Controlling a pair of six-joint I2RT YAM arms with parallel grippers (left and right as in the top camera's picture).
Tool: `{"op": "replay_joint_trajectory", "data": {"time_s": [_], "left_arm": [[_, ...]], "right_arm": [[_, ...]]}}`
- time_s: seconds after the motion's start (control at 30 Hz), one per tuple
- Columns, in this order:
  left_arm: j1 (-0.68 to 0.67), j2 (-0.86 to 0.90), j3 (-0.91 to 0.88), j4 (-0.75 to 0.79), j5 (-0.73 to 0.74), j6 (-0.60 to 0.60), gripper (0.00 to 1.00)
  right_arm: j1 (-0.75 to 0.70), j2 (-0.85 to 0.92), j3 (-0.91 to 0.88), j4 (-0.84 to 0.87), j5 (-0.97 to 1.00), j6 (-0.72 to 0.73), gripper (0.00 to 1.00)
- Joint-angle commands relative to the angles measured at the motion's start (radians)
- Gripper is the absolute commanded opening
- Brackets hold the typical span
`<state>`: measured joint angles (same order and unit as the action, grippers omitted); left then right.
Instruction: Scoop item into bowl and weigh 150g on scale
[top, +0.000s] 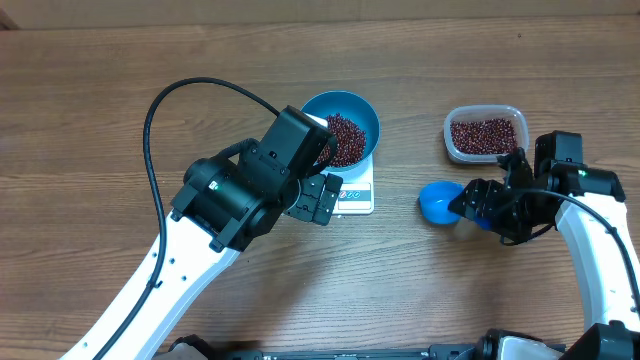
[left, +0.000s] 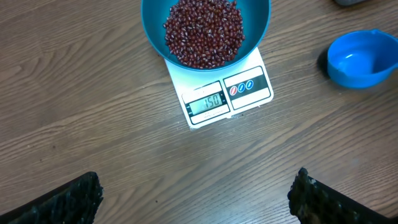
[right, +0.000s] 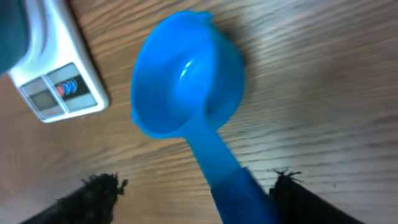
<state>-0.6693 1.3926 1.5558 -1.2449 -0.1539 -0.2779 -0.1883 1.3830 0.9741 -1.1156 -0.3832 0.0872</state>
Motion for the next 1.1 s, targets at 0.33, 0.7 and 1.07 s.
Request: {"op": "replay_joint_trajectory", "data": {"time_s": [0.33, 0.7, 1.07], "left_arm": [[0.002, 0.004, 0.019, 0.000, -0.006, 0.019, 1.00], [0.002, 0.005, 0.019, 0.000, -0.006, 0.019, 1.00], [0.002, 0.006, 0.019, 0.000, -0.006, 0.019, 1.00]], "right_arm": [[-0.003, -0.012, 0.051, -0.023, 0.282, 0.164, 1.00], [0.078, -0.013, 0.325, -0.137, 0.310, 0.169, 1.00], [0.384, -0.013, 0.378, -0.062, 0.266, -0.036, 1.00]]}}
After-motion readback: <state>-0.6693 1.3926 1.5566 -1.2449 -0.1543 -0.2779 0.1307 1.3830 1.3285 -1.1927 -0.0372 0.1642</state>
